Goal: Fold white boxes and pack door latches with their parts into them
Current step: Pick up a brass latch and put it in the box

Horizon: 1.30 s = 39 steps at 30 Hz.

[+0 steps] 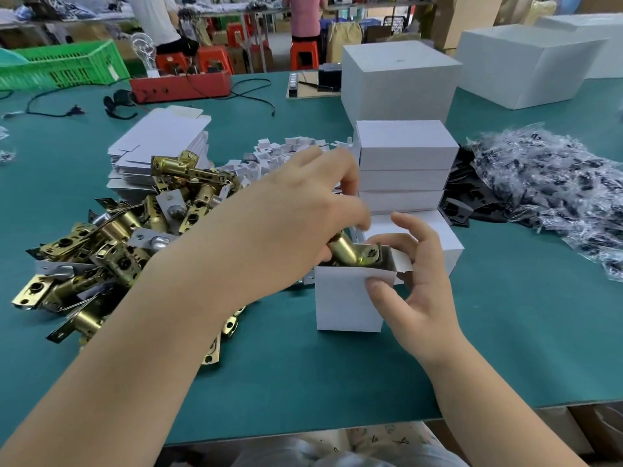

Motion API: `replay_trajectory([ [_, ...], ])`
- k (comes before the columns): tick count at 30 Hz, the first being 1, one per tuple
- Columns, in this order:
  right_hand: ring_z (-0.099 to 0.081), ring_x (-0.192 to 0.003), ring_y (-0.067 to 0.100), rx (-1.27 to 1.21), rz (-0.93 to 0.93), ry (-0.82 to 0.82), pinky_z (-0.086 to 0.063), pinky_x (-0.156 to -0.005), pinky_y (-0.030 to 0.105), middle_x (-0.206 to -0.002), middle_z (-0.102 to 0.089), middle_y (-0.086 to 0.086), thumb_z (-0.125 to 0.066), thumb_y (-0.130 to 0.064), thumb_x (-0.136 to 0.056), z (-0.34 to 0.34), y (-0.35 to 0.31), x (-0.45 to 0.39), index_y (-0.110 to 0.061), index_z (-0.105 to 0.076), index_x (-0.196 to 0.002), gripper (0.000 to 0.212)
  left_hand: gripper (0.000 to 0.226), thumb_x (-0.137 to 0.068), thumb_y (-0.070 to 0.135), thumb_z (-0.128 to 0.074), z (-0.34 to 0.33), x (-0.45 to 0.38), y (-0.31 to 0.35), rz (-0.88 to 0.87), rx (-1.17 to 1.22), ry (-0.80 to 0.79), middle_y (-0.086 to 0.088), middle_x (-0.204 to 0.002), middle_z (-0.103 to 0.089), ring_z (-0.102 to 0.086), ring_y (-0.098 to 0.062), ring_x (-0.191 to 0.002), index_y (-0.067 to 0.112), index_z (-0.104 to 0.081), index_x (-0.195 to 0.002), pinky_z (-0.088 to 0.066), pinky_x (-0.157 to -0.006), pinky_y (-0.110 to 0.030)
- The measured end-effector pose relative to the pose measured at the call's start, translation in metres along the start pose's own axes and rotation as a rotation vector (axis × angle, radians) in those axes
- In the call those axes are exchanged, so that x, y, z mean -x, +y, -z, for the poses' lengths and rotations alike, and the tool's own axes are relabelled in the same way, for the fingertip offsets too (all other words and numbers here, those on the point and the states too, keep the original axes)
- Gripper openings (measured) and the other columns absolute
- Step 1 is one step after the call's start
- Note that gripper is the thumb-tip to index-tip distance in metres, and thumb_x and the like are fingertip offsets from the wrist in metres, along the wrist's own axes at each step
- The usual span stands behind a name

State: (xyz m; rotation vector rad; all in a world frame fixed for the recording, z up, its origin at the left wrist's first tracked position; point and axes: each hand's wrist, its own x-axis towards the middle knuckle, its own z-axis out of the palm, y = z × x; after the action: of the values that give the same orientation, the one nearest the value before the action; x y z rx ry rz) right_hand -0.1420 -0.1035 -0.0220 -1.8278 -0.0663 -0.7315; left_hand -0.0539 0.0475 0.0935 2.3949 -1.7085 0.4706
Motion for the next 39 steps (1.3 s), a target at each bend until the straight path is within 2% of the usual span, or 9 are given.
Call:
replay_trajectory([
  [3,-0.053,-0.105,-0.001,0.001,0.014,-0.010,-0.042,-0.082,0.014,-0.106,-0.058,-0.014,-0.050,-0.030,-0.073,0.000,0.000,-0.001,-0.033,-0.034,-0.126,0.055,0.074,-0.080,0.003,-0.070,0.001,0.000,0.000,0.065,0.227,-0.029,0.005,-0.145,-0.036,-0.045,-0.013,-0.119,0.037,-0.044,-0.141,-0.046,-0.095,-0.031],
  [9,-0.055,-0.105,0.000,-0.005,0.017,-0.012,-0.043,-0.081,0.013,-0.104,-0.058,-0.018,-0.050,-0.029,-0.072,0.002,0.000,-0.001,-0.034,-0.037,-0.124,0.054,0.082,-0.073,0.048,-0.070,-0.013,0.017,-0.012,0.245,0.607,-0.127,0.037,-0.140,-0.038,-0.037,0.018,-0.127,0.059,-0.026,-0.141,-0.034,-0.098,-0.003],
  [13,-0.054,-0.104,-0.002,-0.022,0.010,-0.018,-0.042,-0.079,0.011,-0.104,-0.057,-0.026,-0.050,-0.030,-0.072,0.002,0.001,-0.001,-0.033,-0.037,-0.123,0.053,0.069,-0.067,0.034,-0.080,-0.048,0.029,-0.013,0.353,0.909,-0.097,0.029,-0.118,-0.062,-0.059,0.008,-0.109,0.055,-0.050,-0.125,-0.042,-0.087,-0.004],
  [19,-0.055,-0.099,0.005,-0.075,-0.006,-0.016,-0.044,-0.081,0.018,-0.105,-0.057,-0.023,-0.050,-0.033,-0.078,0.001,0.005,0.000,-0.037,-0.042,-0.121,0.044,0.048,-0.056,0.029,-0.084,-0.090,0.038,-0.007,0.487,1.213,0.025,0.012,-0.092,-0.071,-0.068,-0.009,-0.087,0.044,-0.068,-0.098,-0.054,-0.075,-0.024],
  [22,-0.058,-0.094,0.008,-0.104,-0.001,0.045,-0.046,-0.080,0.021,-0.103,-0.061,-0.018,-0.043,-0.035,-0.084,0.000,0.005,-0.001,-0.036,-0.050,-0.113,0.030,0.052,-0.055,0.026,-0.085,-0.094,0.040,-0.007,0.483,1.261,0.015,0.013,-0.094,-0.072,-0.069,-0.007,-0.090,0.047,-0.066,-0.099,-0.055,-0.076,-0.023],
  [27,-0.060,-0.078,0.006,-0.196,-0.055,0.405,-0.049,-0.068,0.019,-0.082,-0.066,-0.014,-0.052,-0.023,-0.079,0.018,-0.001,-0.020,-0.033,-0.064,-0.086,0.017,0.071,-0.055,0.023,-0.085,-0.097,0.041,-0.008,0.476,1.199,-0.052,0.021,-0.105,-0.067,-0.065,-0.001,-0.099,0.061,-0.055,-0.106,-0.054,-0.082,-0.019],
  [33,-0.051,-0.047,0.006,-0.452,-0.425,0.756,-0.045,-0.052,0.019,-0.053,-0.059,-0.009,-0.044,-0.010,-0.087,0.081,0.001,-0.057,-0.020,-0.059,-0.076,0.021,0.069,-0.057,0.034,-0.083,-0.098,0.041,-0.008,0.480,1.121,-0.050,0.026,-0.110,-0.064,-0.064,-0.002,-0.103,0.065,-0.051,-0.109,-0.057,-0.088,-0.031],
  [36,-0.050,-0.045,0.002,-0.267,-0.493,0.709,-0.045,-0.052,0.019,-0.050,-0.058,-0.011,-0.048,-0.011,-0.087,0.098,0.004,-0.069,-0.021,-0.061,-0.076,0.020,0.070,-0.058,0.037,-0.083,-0.098,0.041,-0.006,0.488,1.069,-0.017,0.029,-0.109,-0.064,-0.065,-0.001,-0.099,0.069,-0.048,-0.109,-0.057,-0.084,-0.023],
  [39,-0.051,-0.051,-0.001,0.087,-0.280,0.442,-0.045,-0.053,0.014,-0.056,-0.062,-0.016,-0.055,-0.008,-0.083,0.086,-0.004,-0.075,-0.027,-0.066,-0.076,0.023,0.072,-0.061,0.029,-0.085,-0.098,0.039,-0.006,0.503,1.031,0.034,0.035,-0.108,-0.062,-0.061,0.007,-0.100,0.071,-0.047,-0.106,-0.052,-0.077,-0.011],
])
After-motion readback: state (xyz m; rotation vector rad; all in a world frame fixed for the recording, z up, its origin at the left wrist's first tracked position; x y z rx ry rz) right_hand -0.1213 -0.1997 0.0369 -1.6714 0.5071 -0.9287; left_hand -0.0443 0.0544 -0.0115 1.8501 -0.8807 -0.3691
